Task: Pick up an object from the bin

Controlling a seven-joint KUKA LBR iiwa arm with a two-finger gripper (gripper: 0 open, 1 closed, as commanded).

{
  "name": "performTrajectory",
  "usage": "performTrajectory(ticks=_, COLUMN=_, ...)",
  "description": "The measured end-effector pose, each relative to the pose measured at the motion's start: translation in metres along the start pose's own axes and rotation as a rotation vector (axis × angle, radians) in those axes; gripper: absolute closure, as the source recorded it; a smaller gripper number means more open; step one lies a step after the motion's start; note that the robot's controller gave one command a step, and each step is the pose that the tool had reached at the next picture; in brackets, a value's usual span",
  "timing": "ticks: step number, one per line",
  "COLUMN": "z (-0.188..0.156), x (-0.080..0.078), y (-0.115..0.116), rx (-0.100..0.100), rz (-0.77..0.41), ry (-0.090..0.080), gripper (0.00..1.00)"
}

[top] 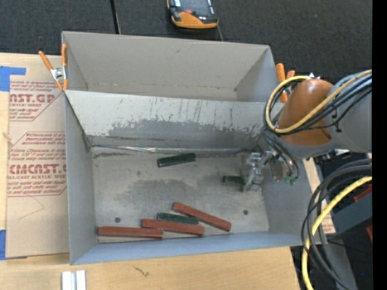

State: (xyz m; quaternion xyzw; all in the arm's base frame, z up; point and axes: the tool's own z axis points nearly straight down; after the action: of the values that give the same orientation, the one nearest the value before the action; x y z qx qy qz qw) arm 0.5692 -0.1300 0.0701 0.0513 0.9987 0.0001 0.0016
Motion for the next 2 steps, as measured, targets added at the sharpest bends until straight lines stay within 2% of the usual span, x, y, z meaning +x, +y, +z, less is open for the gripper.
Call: performTrajectory(ticks=2, z=-0.0064, x=0.0014, y=0.0005, rx=-0.001, rz=0.000, ry=0.006, gripper=1.00)
